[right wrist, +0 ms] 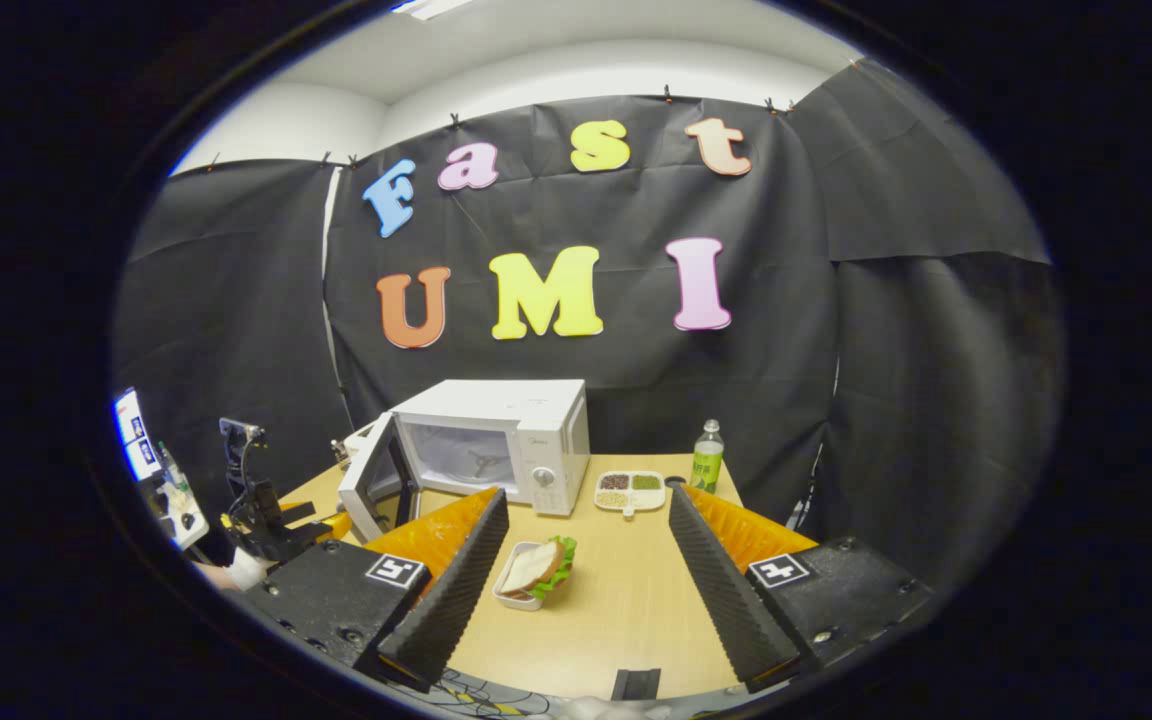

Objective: Open the microwave oven with the left hand, put the food in, and close the microwave oven.

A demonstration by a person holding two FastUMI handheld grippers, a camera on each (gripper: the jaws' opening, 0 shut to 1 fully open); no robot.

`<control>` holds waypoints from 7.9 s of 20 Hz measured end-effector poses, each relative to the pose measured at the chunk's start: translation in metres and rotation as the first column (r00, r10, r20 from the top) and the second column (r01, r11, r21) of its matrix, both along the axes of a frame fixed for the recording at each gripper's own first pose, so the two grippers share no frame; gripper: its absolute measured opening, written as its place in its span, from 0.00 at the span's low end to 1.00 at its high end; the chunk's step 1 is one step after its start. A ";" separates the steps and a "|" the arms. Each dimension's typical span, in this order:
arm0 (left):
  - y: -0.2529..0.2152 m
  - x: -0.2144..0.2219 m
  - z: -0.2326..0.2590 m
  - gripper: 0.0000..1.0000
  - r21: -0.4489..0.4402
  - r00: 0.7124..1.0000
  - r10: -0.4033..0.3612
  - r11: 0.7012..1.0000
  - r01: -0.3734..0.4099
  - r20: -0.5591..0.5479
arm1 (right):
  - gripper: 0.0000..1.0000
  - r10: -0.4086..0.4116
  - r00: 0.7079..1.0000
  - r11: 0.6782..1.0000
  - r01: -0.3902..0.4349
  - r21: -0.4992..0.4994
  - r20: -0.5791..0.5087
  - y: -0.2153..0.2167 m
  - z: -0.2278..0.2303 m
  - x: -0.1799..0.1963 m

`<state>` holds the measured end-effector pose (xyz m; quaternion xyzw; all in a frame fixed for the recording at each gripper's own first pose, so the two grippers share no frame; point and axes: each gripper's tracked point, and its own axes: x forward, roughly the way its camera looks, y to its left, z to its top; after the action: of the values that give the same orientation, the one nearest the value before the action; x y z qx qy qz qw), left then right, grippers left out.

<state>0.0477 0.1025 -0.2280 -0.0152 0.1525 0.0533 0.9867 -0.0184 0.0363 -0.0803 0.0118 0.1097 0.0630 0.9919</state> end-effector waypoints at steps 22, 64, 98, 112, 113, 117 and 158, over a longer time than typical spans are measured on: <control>0.117 -0.075 0.033 0.96 0.035 0.984 0.178 0.983 -0.179 0.021 | 1.00 0.030 0.994 1.000 -0.031 -0.003 -0.108 0.026 -0.072 0.031; -0.006 -0.012 0.187 0.96 0.133 0.983 -0.009 0.991 -0.016 0.185 | 0.30 0.386 0.644 0.832 0.067 0.551 -0.660 0.090 -0.264 0.181; 0.087 0.027 0.143 0.96 0.091 0.984 -0.129 0.989 0.118 0.126 | 0.37 -0.082 0.919 0.328 0.391 0.860 -0.386 0.306 -0.206 0.413; 0.117 0.029 0.113 0.96 0.015 0.988 -0.063 0.998 0.062 0.138 | 0.41 -0.202 0.911 0.621 0.403 0.672 -0.360 0.333 -0.273 0.461; 0.120 0.029 0.111 0.96 0.015 0.989 -0.057 0.998 0.056 0.137 | 0.55 -0.203 0.914 0.674 0.391 0.627 -0.352 0.334 -0.275 0.459; 0.127 0.028 0.101 0.96 -0.002 0.991 -0.033 0.999 0.034 0.130 | 0.90 -0.218 0.931 0.854 0.328 0.405 -0.294 0.327 -0.270 0.452; 0.077 0.020 0.192 0.96 0.113 0.943 -0.169 0.983 0.142 0.286 | 0.98 -0.166 0.980 0.984 0.172 -0.051 0.106 0.092 0.048 0.151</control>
<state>0.0679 0.1795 -0.0359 0.0342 0.0022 -0.0207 0.9992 0.1325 0.1287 -0.0319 -0.0118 0.0596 -0.0246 0.9978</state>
